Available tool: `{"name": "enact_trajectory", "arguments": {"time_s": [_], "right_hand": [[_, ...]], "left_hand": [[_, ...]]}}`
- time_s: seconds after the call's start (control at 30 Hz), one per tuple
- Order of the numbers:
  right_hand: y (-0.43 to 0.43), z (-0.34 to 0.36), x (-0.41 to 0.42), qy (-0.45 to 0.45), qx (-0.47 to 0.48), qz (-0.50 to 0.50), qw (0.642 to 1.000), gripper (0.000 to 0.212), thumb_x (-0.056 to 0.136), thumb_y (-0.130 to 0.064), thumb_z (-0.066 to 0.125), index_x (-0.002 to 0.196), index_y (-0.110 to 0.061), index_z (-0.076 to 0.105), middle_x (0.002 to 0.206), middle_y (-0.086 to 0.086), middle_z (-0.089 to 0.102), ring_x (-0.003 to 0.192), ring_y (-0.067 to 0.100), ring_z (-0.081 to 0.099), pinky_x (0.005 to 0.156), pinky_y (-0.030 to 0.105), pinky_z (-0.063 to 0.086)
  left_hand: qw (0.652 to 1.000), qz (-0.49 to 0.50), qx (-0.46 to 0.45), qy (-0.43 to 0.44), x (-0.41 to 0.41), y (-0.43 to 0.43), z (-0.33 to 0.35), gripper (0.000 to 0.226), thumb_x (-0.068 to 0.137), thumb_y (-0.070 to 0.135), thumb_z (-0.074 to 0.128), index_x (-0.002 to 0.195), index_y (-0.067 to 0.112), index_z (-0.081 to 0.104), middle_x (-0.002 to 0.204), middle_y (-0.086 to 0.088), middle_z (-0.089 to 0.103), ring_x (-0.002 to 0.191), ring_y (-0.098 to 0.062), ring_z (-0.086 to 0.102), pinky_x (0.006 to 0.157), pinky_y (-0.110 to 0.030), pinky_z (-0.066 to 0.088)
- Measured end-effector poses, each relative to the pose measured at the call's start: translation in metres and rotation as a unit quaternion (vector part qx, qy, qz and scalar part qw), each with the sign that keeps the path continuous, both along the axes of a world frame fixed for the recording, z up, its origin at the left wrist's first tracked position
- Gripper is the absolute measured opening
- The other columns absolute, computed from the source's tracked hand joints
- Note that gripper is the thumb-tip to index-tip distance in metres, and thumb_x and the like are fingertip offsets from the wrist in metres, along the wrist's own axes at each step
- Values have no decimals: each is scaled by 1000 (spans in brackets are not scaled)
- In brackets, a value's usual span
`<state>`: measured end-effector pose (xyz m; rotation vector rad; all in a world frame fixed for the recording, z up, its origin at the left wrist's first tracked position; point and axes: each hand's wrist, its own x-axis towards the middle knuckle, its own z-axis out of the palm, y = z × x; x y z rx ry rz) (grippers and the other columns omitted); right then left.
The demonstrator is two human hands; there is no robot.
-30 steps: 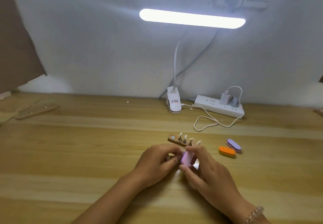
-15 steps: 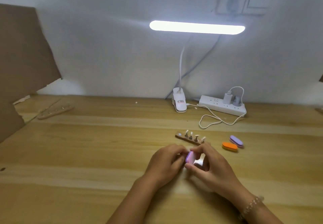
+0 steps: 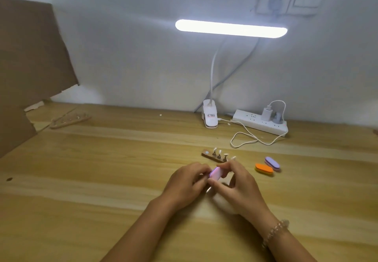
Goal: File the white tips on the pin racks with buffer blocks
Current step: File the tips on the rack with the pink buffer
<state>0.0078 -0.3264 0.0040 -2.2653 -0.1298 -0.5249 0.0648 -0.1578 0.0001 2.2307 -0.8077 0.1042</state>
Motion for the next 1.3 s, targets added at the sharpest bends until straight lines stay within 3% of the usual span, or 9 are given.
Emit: {"name": "enact_trajectory", "arguments": {"time_s": [0.1, 0.2, 0.3, 0.37, 0.5, 0.6, 0.73, 1.07, 1.3], "right_hand": [[2, -1, -1, -8, -23, -18, 1000, 27, 76, -33, 79, 89, -28, 56, 87, -12, 56, 75, 5, 55, 58, 16, 41], [2, -5, -3, -5, -21, 4, 1000, 28, 74, -34, 80, 92, -31, 59, 87, -14, 58, 75, 2, 56, 59, 13, 39], [0, -5, -5, -9, -29, -36, 999, 28, 75, -39, 78, 93, -32, 59, 89, -16, 58, 75, 1, 55, 61, 19, 43], [2, -5, -8, 0, -58, -11, 998, 28, 73, -43, 76, 92, -35, 56, 92, -18, 59, 75, -1, 55, 62, 16, 42], [1, -2, -10, -3, -29, -44, 999, 27, 75, -38, 78, 93, -34, 58, 92, -15, 60, 82, 2, 59, 65, 22, 45], [5, -2, -14, 3, -78, -20, 997, 28, 73, -45, 74, 92, -36, 56, 92, -19, 59, 76, -3, 55, 64, 20, 44], [0, 1, -10, 2, -24, -64, 998, 28, 75, -37, 80, 92, -33, 59, 90, -16, 60, 81, 2, 58, 64, 24, 45], [3, 2, -13, 30, -55, -16, 998, 29, 72, -45, 78, 96, -37, 62, 94, -18, 62, 77, -1, 57, 62, 17, 41], [0, 2, -15, 30, -41, -49, 998, 33, 74, -41, 81, 102, -39, 61, 97, -24, 61, 72, -7, 53, 62, 14, 36]], "left_hand": [[1000, -2, 2, -4, 1, 1, -1, 15, 92, 17, 56, 102, 19, 68, 94, 2, 64, 82, -15, 54, 74, -40, 47], [1000, -7, -3, 2, 2, 2, -2, 16, 94, 17, 57, 105, 19, 69, 97, 2, 66, 87, -17, 58, 76, -38, 48], [1000, -7, -15, 4, 1, 2, -3, 19, 93, 25, 54, 102, 19, 69, 94, 6, 65, 78, -5, 52, 72, -33, 45], [1000, -9, -17, 1, 1, 3, -3, 18, 94, 22, 56, 105, 19, 70, 96, 8, 65, 77, 0, 50, 72, -29, 43], [1000, -1, -9, -3, -1, 2, -4, 13, 95, 20, 58, 103, 22, 69, 96, 7, 66, 82, -9, 54, 74, -34, 46], [1000, 0, -4, 3, 1, 2, -4, 16, 95, 17, 58, 106, 20, 69, 100, 5, 67, 88, -13, 58, 77, -36, 48], [1000, 2, -11, 8, 3, 0, -5, 12, 95, 26, 57, 101, 27, 68, 98, 11, 66, 85, -7, 57, 77, -35, 48], [999, 1, -28, -15, 6, -1, -13, 28, 88, 39, 47, 106, 31, 67, 102, 14, 67, 87, -5, 57, 74, -27, 46], [999, -9, -51, -3, 3, 1, -12, 18, 87, 40, 50, 103, 40, 57, 96, 20, 65, 76, 0, 56, 68, -26, 46]]}}
